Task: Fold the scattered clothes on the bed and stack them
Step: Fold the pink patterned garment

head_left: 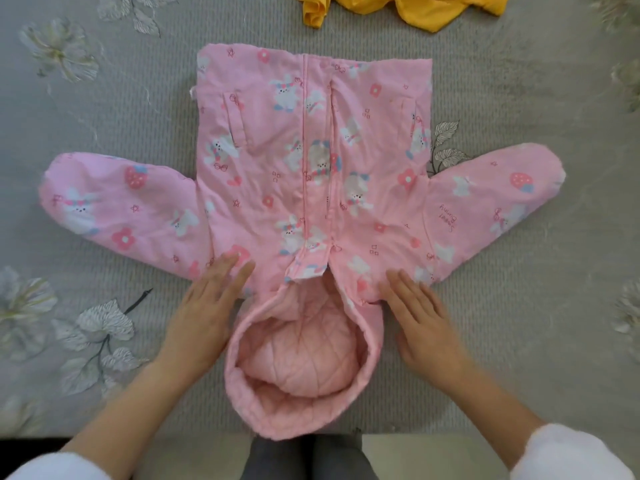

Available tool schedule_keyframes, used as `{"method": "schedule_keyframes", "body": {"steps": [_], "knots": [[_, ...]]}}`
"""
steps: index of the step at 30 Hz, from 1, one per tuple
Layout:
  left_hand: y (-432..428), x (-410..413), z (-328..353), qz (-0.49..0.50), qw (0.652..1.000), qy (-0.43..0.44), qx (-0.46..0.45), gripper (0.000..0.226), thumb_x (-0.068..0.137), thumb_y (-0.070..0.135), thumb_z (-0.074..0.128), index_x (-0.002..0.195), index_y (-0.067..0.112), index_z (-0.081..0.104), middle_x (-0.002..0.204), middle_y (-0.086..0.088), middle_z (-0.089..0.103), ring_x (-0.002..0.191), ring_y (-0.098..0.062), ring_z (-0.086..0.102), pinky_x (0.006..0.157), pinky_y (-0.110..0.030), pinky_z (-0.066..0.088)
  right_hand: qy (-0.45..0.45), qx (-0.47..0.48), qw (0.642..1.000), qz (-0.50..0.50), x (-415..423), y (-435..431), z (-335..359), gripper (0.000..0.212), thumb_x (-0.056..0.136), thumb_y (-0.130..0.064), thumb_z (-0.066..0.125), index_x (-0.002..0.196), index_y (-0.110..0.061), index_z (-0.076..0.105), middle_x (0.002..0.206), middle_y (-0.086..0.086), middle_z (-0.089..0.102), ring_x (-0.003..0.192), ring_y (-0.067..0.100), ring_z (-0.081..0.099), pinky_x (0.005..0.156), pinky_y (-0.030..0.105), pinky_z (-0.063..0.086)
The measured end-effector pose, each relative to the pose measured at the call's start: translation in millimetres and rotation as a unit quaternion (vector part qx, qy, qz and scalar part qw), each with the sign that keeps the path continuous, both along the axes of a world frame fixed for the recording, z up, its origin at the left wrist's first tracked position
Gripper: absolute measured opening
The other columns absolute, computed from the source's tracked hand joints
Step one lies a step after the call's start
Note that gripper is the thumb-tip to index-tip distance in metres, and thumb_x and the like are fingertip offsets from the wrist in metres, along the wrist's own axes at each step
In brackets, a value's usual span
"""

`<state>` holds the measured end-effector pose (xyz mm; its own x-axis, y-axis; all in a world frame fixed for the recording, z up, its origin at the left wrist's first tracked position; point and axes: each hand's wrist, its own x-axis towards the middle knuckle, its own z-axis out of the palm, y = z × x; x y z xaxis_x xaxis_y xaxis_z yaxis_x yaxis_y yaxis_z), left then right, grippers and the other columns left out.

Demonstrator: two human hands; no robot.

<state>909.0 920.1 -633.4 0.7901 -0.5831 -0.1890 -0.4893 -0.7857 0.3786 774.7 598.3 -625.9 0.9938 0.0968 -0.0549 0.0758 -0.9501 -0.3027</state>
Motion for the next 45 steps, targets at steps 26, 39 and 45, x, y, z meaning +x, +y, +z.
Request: {"method": "schedule_keyframes", "body": {"steps": [26,39,45], "knots": [[-93.5,37.7,74.2,0.399,0.797,0.249,-0.377,0.071,0.075,0.061,0.05,0.14,0.037,0.031,0.139,0.012,0.04,0.132,-0.012,0.037,0.108,-0.037,0.033,0.031,0.453,0.738,-0.499,113.4,6.7,50.4,0.034,0.094,-0.031,0.057,0.067,-0.013,0.048,0.064,0.004,0.044,0.057,0.009,0.041,0.047,0.021,0.032],[-142.7,81.2,-17.8,0.011,0.994,-0.088,0.061,0.066,0.088,0.066,0.029,0.148,0.047,0.009,0.161,0.003,-0.002,0.145,-0.033,-0.015,0.113,-0.054,-0.011,-0.062,0.073,0.98,-0.174,123.4,16.3,4.4,0.058,0.097,-0.041,0.034,0.151,-0.024,0.021,0.159,0.002,0.019,0.147,0.017,0.009,0.116,0.031,0.003],[-153.5,99.6,-39.7,-0.004,0.997,-0.051,0.059,0.071,0.083,0.065,0.031,0.148,0.048,0.009,0.16,0.003,-0.011,0.142,-0.04,-0.021,0.112,-0.059,-0.012,0.015,-0.045,0.991,-0.122,146.0,2.5,-54.4,0.057,0.095,-0.028,0.033,0.151,-0.018,0.026,0.159,0.008,0.021,0.147,0.028,0.016,0.116,0.05,0.016]]}}
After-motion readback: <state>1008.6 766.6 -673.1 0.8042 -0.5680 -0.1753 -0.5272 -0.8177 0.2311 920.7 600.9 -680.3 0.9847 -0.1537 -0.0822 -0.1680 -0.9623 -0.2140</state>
